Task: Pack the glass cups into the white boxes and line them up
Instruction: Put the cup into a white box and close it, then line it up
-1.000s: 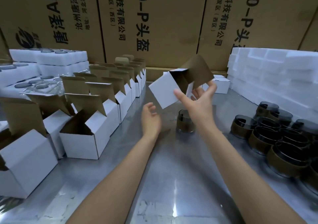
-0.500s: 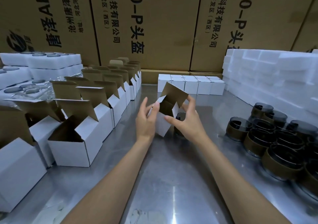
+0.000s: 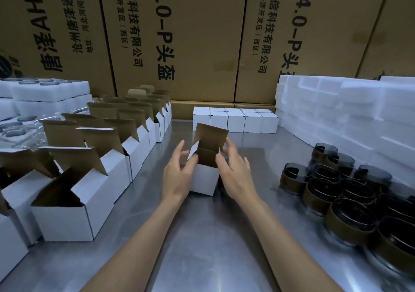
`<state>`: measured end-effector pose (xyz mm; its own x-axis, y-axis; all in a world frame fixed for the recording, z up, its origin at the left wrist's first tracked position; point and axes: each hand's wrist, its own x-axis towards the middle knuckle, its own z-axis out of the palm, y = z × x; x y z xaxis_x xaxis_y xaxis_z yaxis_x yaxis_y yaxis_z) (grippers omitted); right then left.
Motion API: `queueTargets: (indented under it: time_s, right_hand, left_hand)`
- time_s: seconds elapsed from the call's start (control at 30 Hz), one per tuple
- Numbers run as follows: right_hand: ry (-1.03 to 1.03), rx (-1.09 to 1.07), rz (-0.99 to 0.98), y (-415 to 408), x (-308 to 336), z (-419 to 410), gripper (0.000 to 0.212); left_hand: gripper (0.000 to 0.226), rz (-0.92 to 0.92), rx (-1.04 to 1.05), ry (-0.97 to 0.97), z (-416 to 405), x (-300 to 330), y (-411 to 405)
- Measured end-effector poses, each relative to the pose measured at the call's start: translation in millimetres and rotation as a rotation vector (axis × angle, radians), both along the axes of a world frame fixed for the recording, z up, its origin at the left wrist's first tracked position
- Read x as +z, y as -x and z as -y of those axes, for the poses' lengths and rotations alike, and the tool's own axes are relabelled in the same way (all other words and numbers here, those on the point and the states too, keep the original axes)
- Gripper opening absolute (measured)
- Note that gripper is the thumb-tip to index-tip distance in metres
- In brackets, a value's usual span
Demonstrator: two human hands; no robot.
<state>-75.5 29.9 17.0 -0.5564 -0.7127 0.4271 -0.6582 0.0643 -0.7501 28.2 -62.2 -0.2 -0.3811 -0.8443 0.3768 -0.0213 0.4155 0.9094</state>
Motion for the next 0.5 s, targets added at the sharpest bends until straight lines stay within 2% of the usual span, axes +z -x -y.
queueTargets:
  time_s: [0.13, 0.23, 0.33, 0.43, 0.5]
  right_hand:
    - [0.019, -0.006, 0.039, -1.3, 2.7, -2.9, 0.065]
    - [0.061, 0.005, 0.053, -2.1, 2.8, -4.5, 0.061]
    - [0.090, -0.007, 0.131, -0.2, 1.7, -4.4, 0.044]
    - [0.113, -0.045, 0.185, 1.6, 2.1, -3.9, 0.021]
    - [0.131, -0.045, 0.152, 1.4, 1.7, -3.3, 0.021]
  left_hand:
    - [0.057, 0.005, 0.032, 0.020, 0.3, -3.5, 0.3]
    - [0.040, 0.008, 0.089, 0.011, 1.6, -4.9, -0.6]
    - [0.022, 0.000, 0.115, 0.012, 2.4, -4.2, -2.9]
    - [0.015, -0.017, 0.111, 0.054, 4.6, -2.7, -4.0]
    - [0.014, -0.047, 0.107, 0.072, 5.5, -1.8, -3.7]
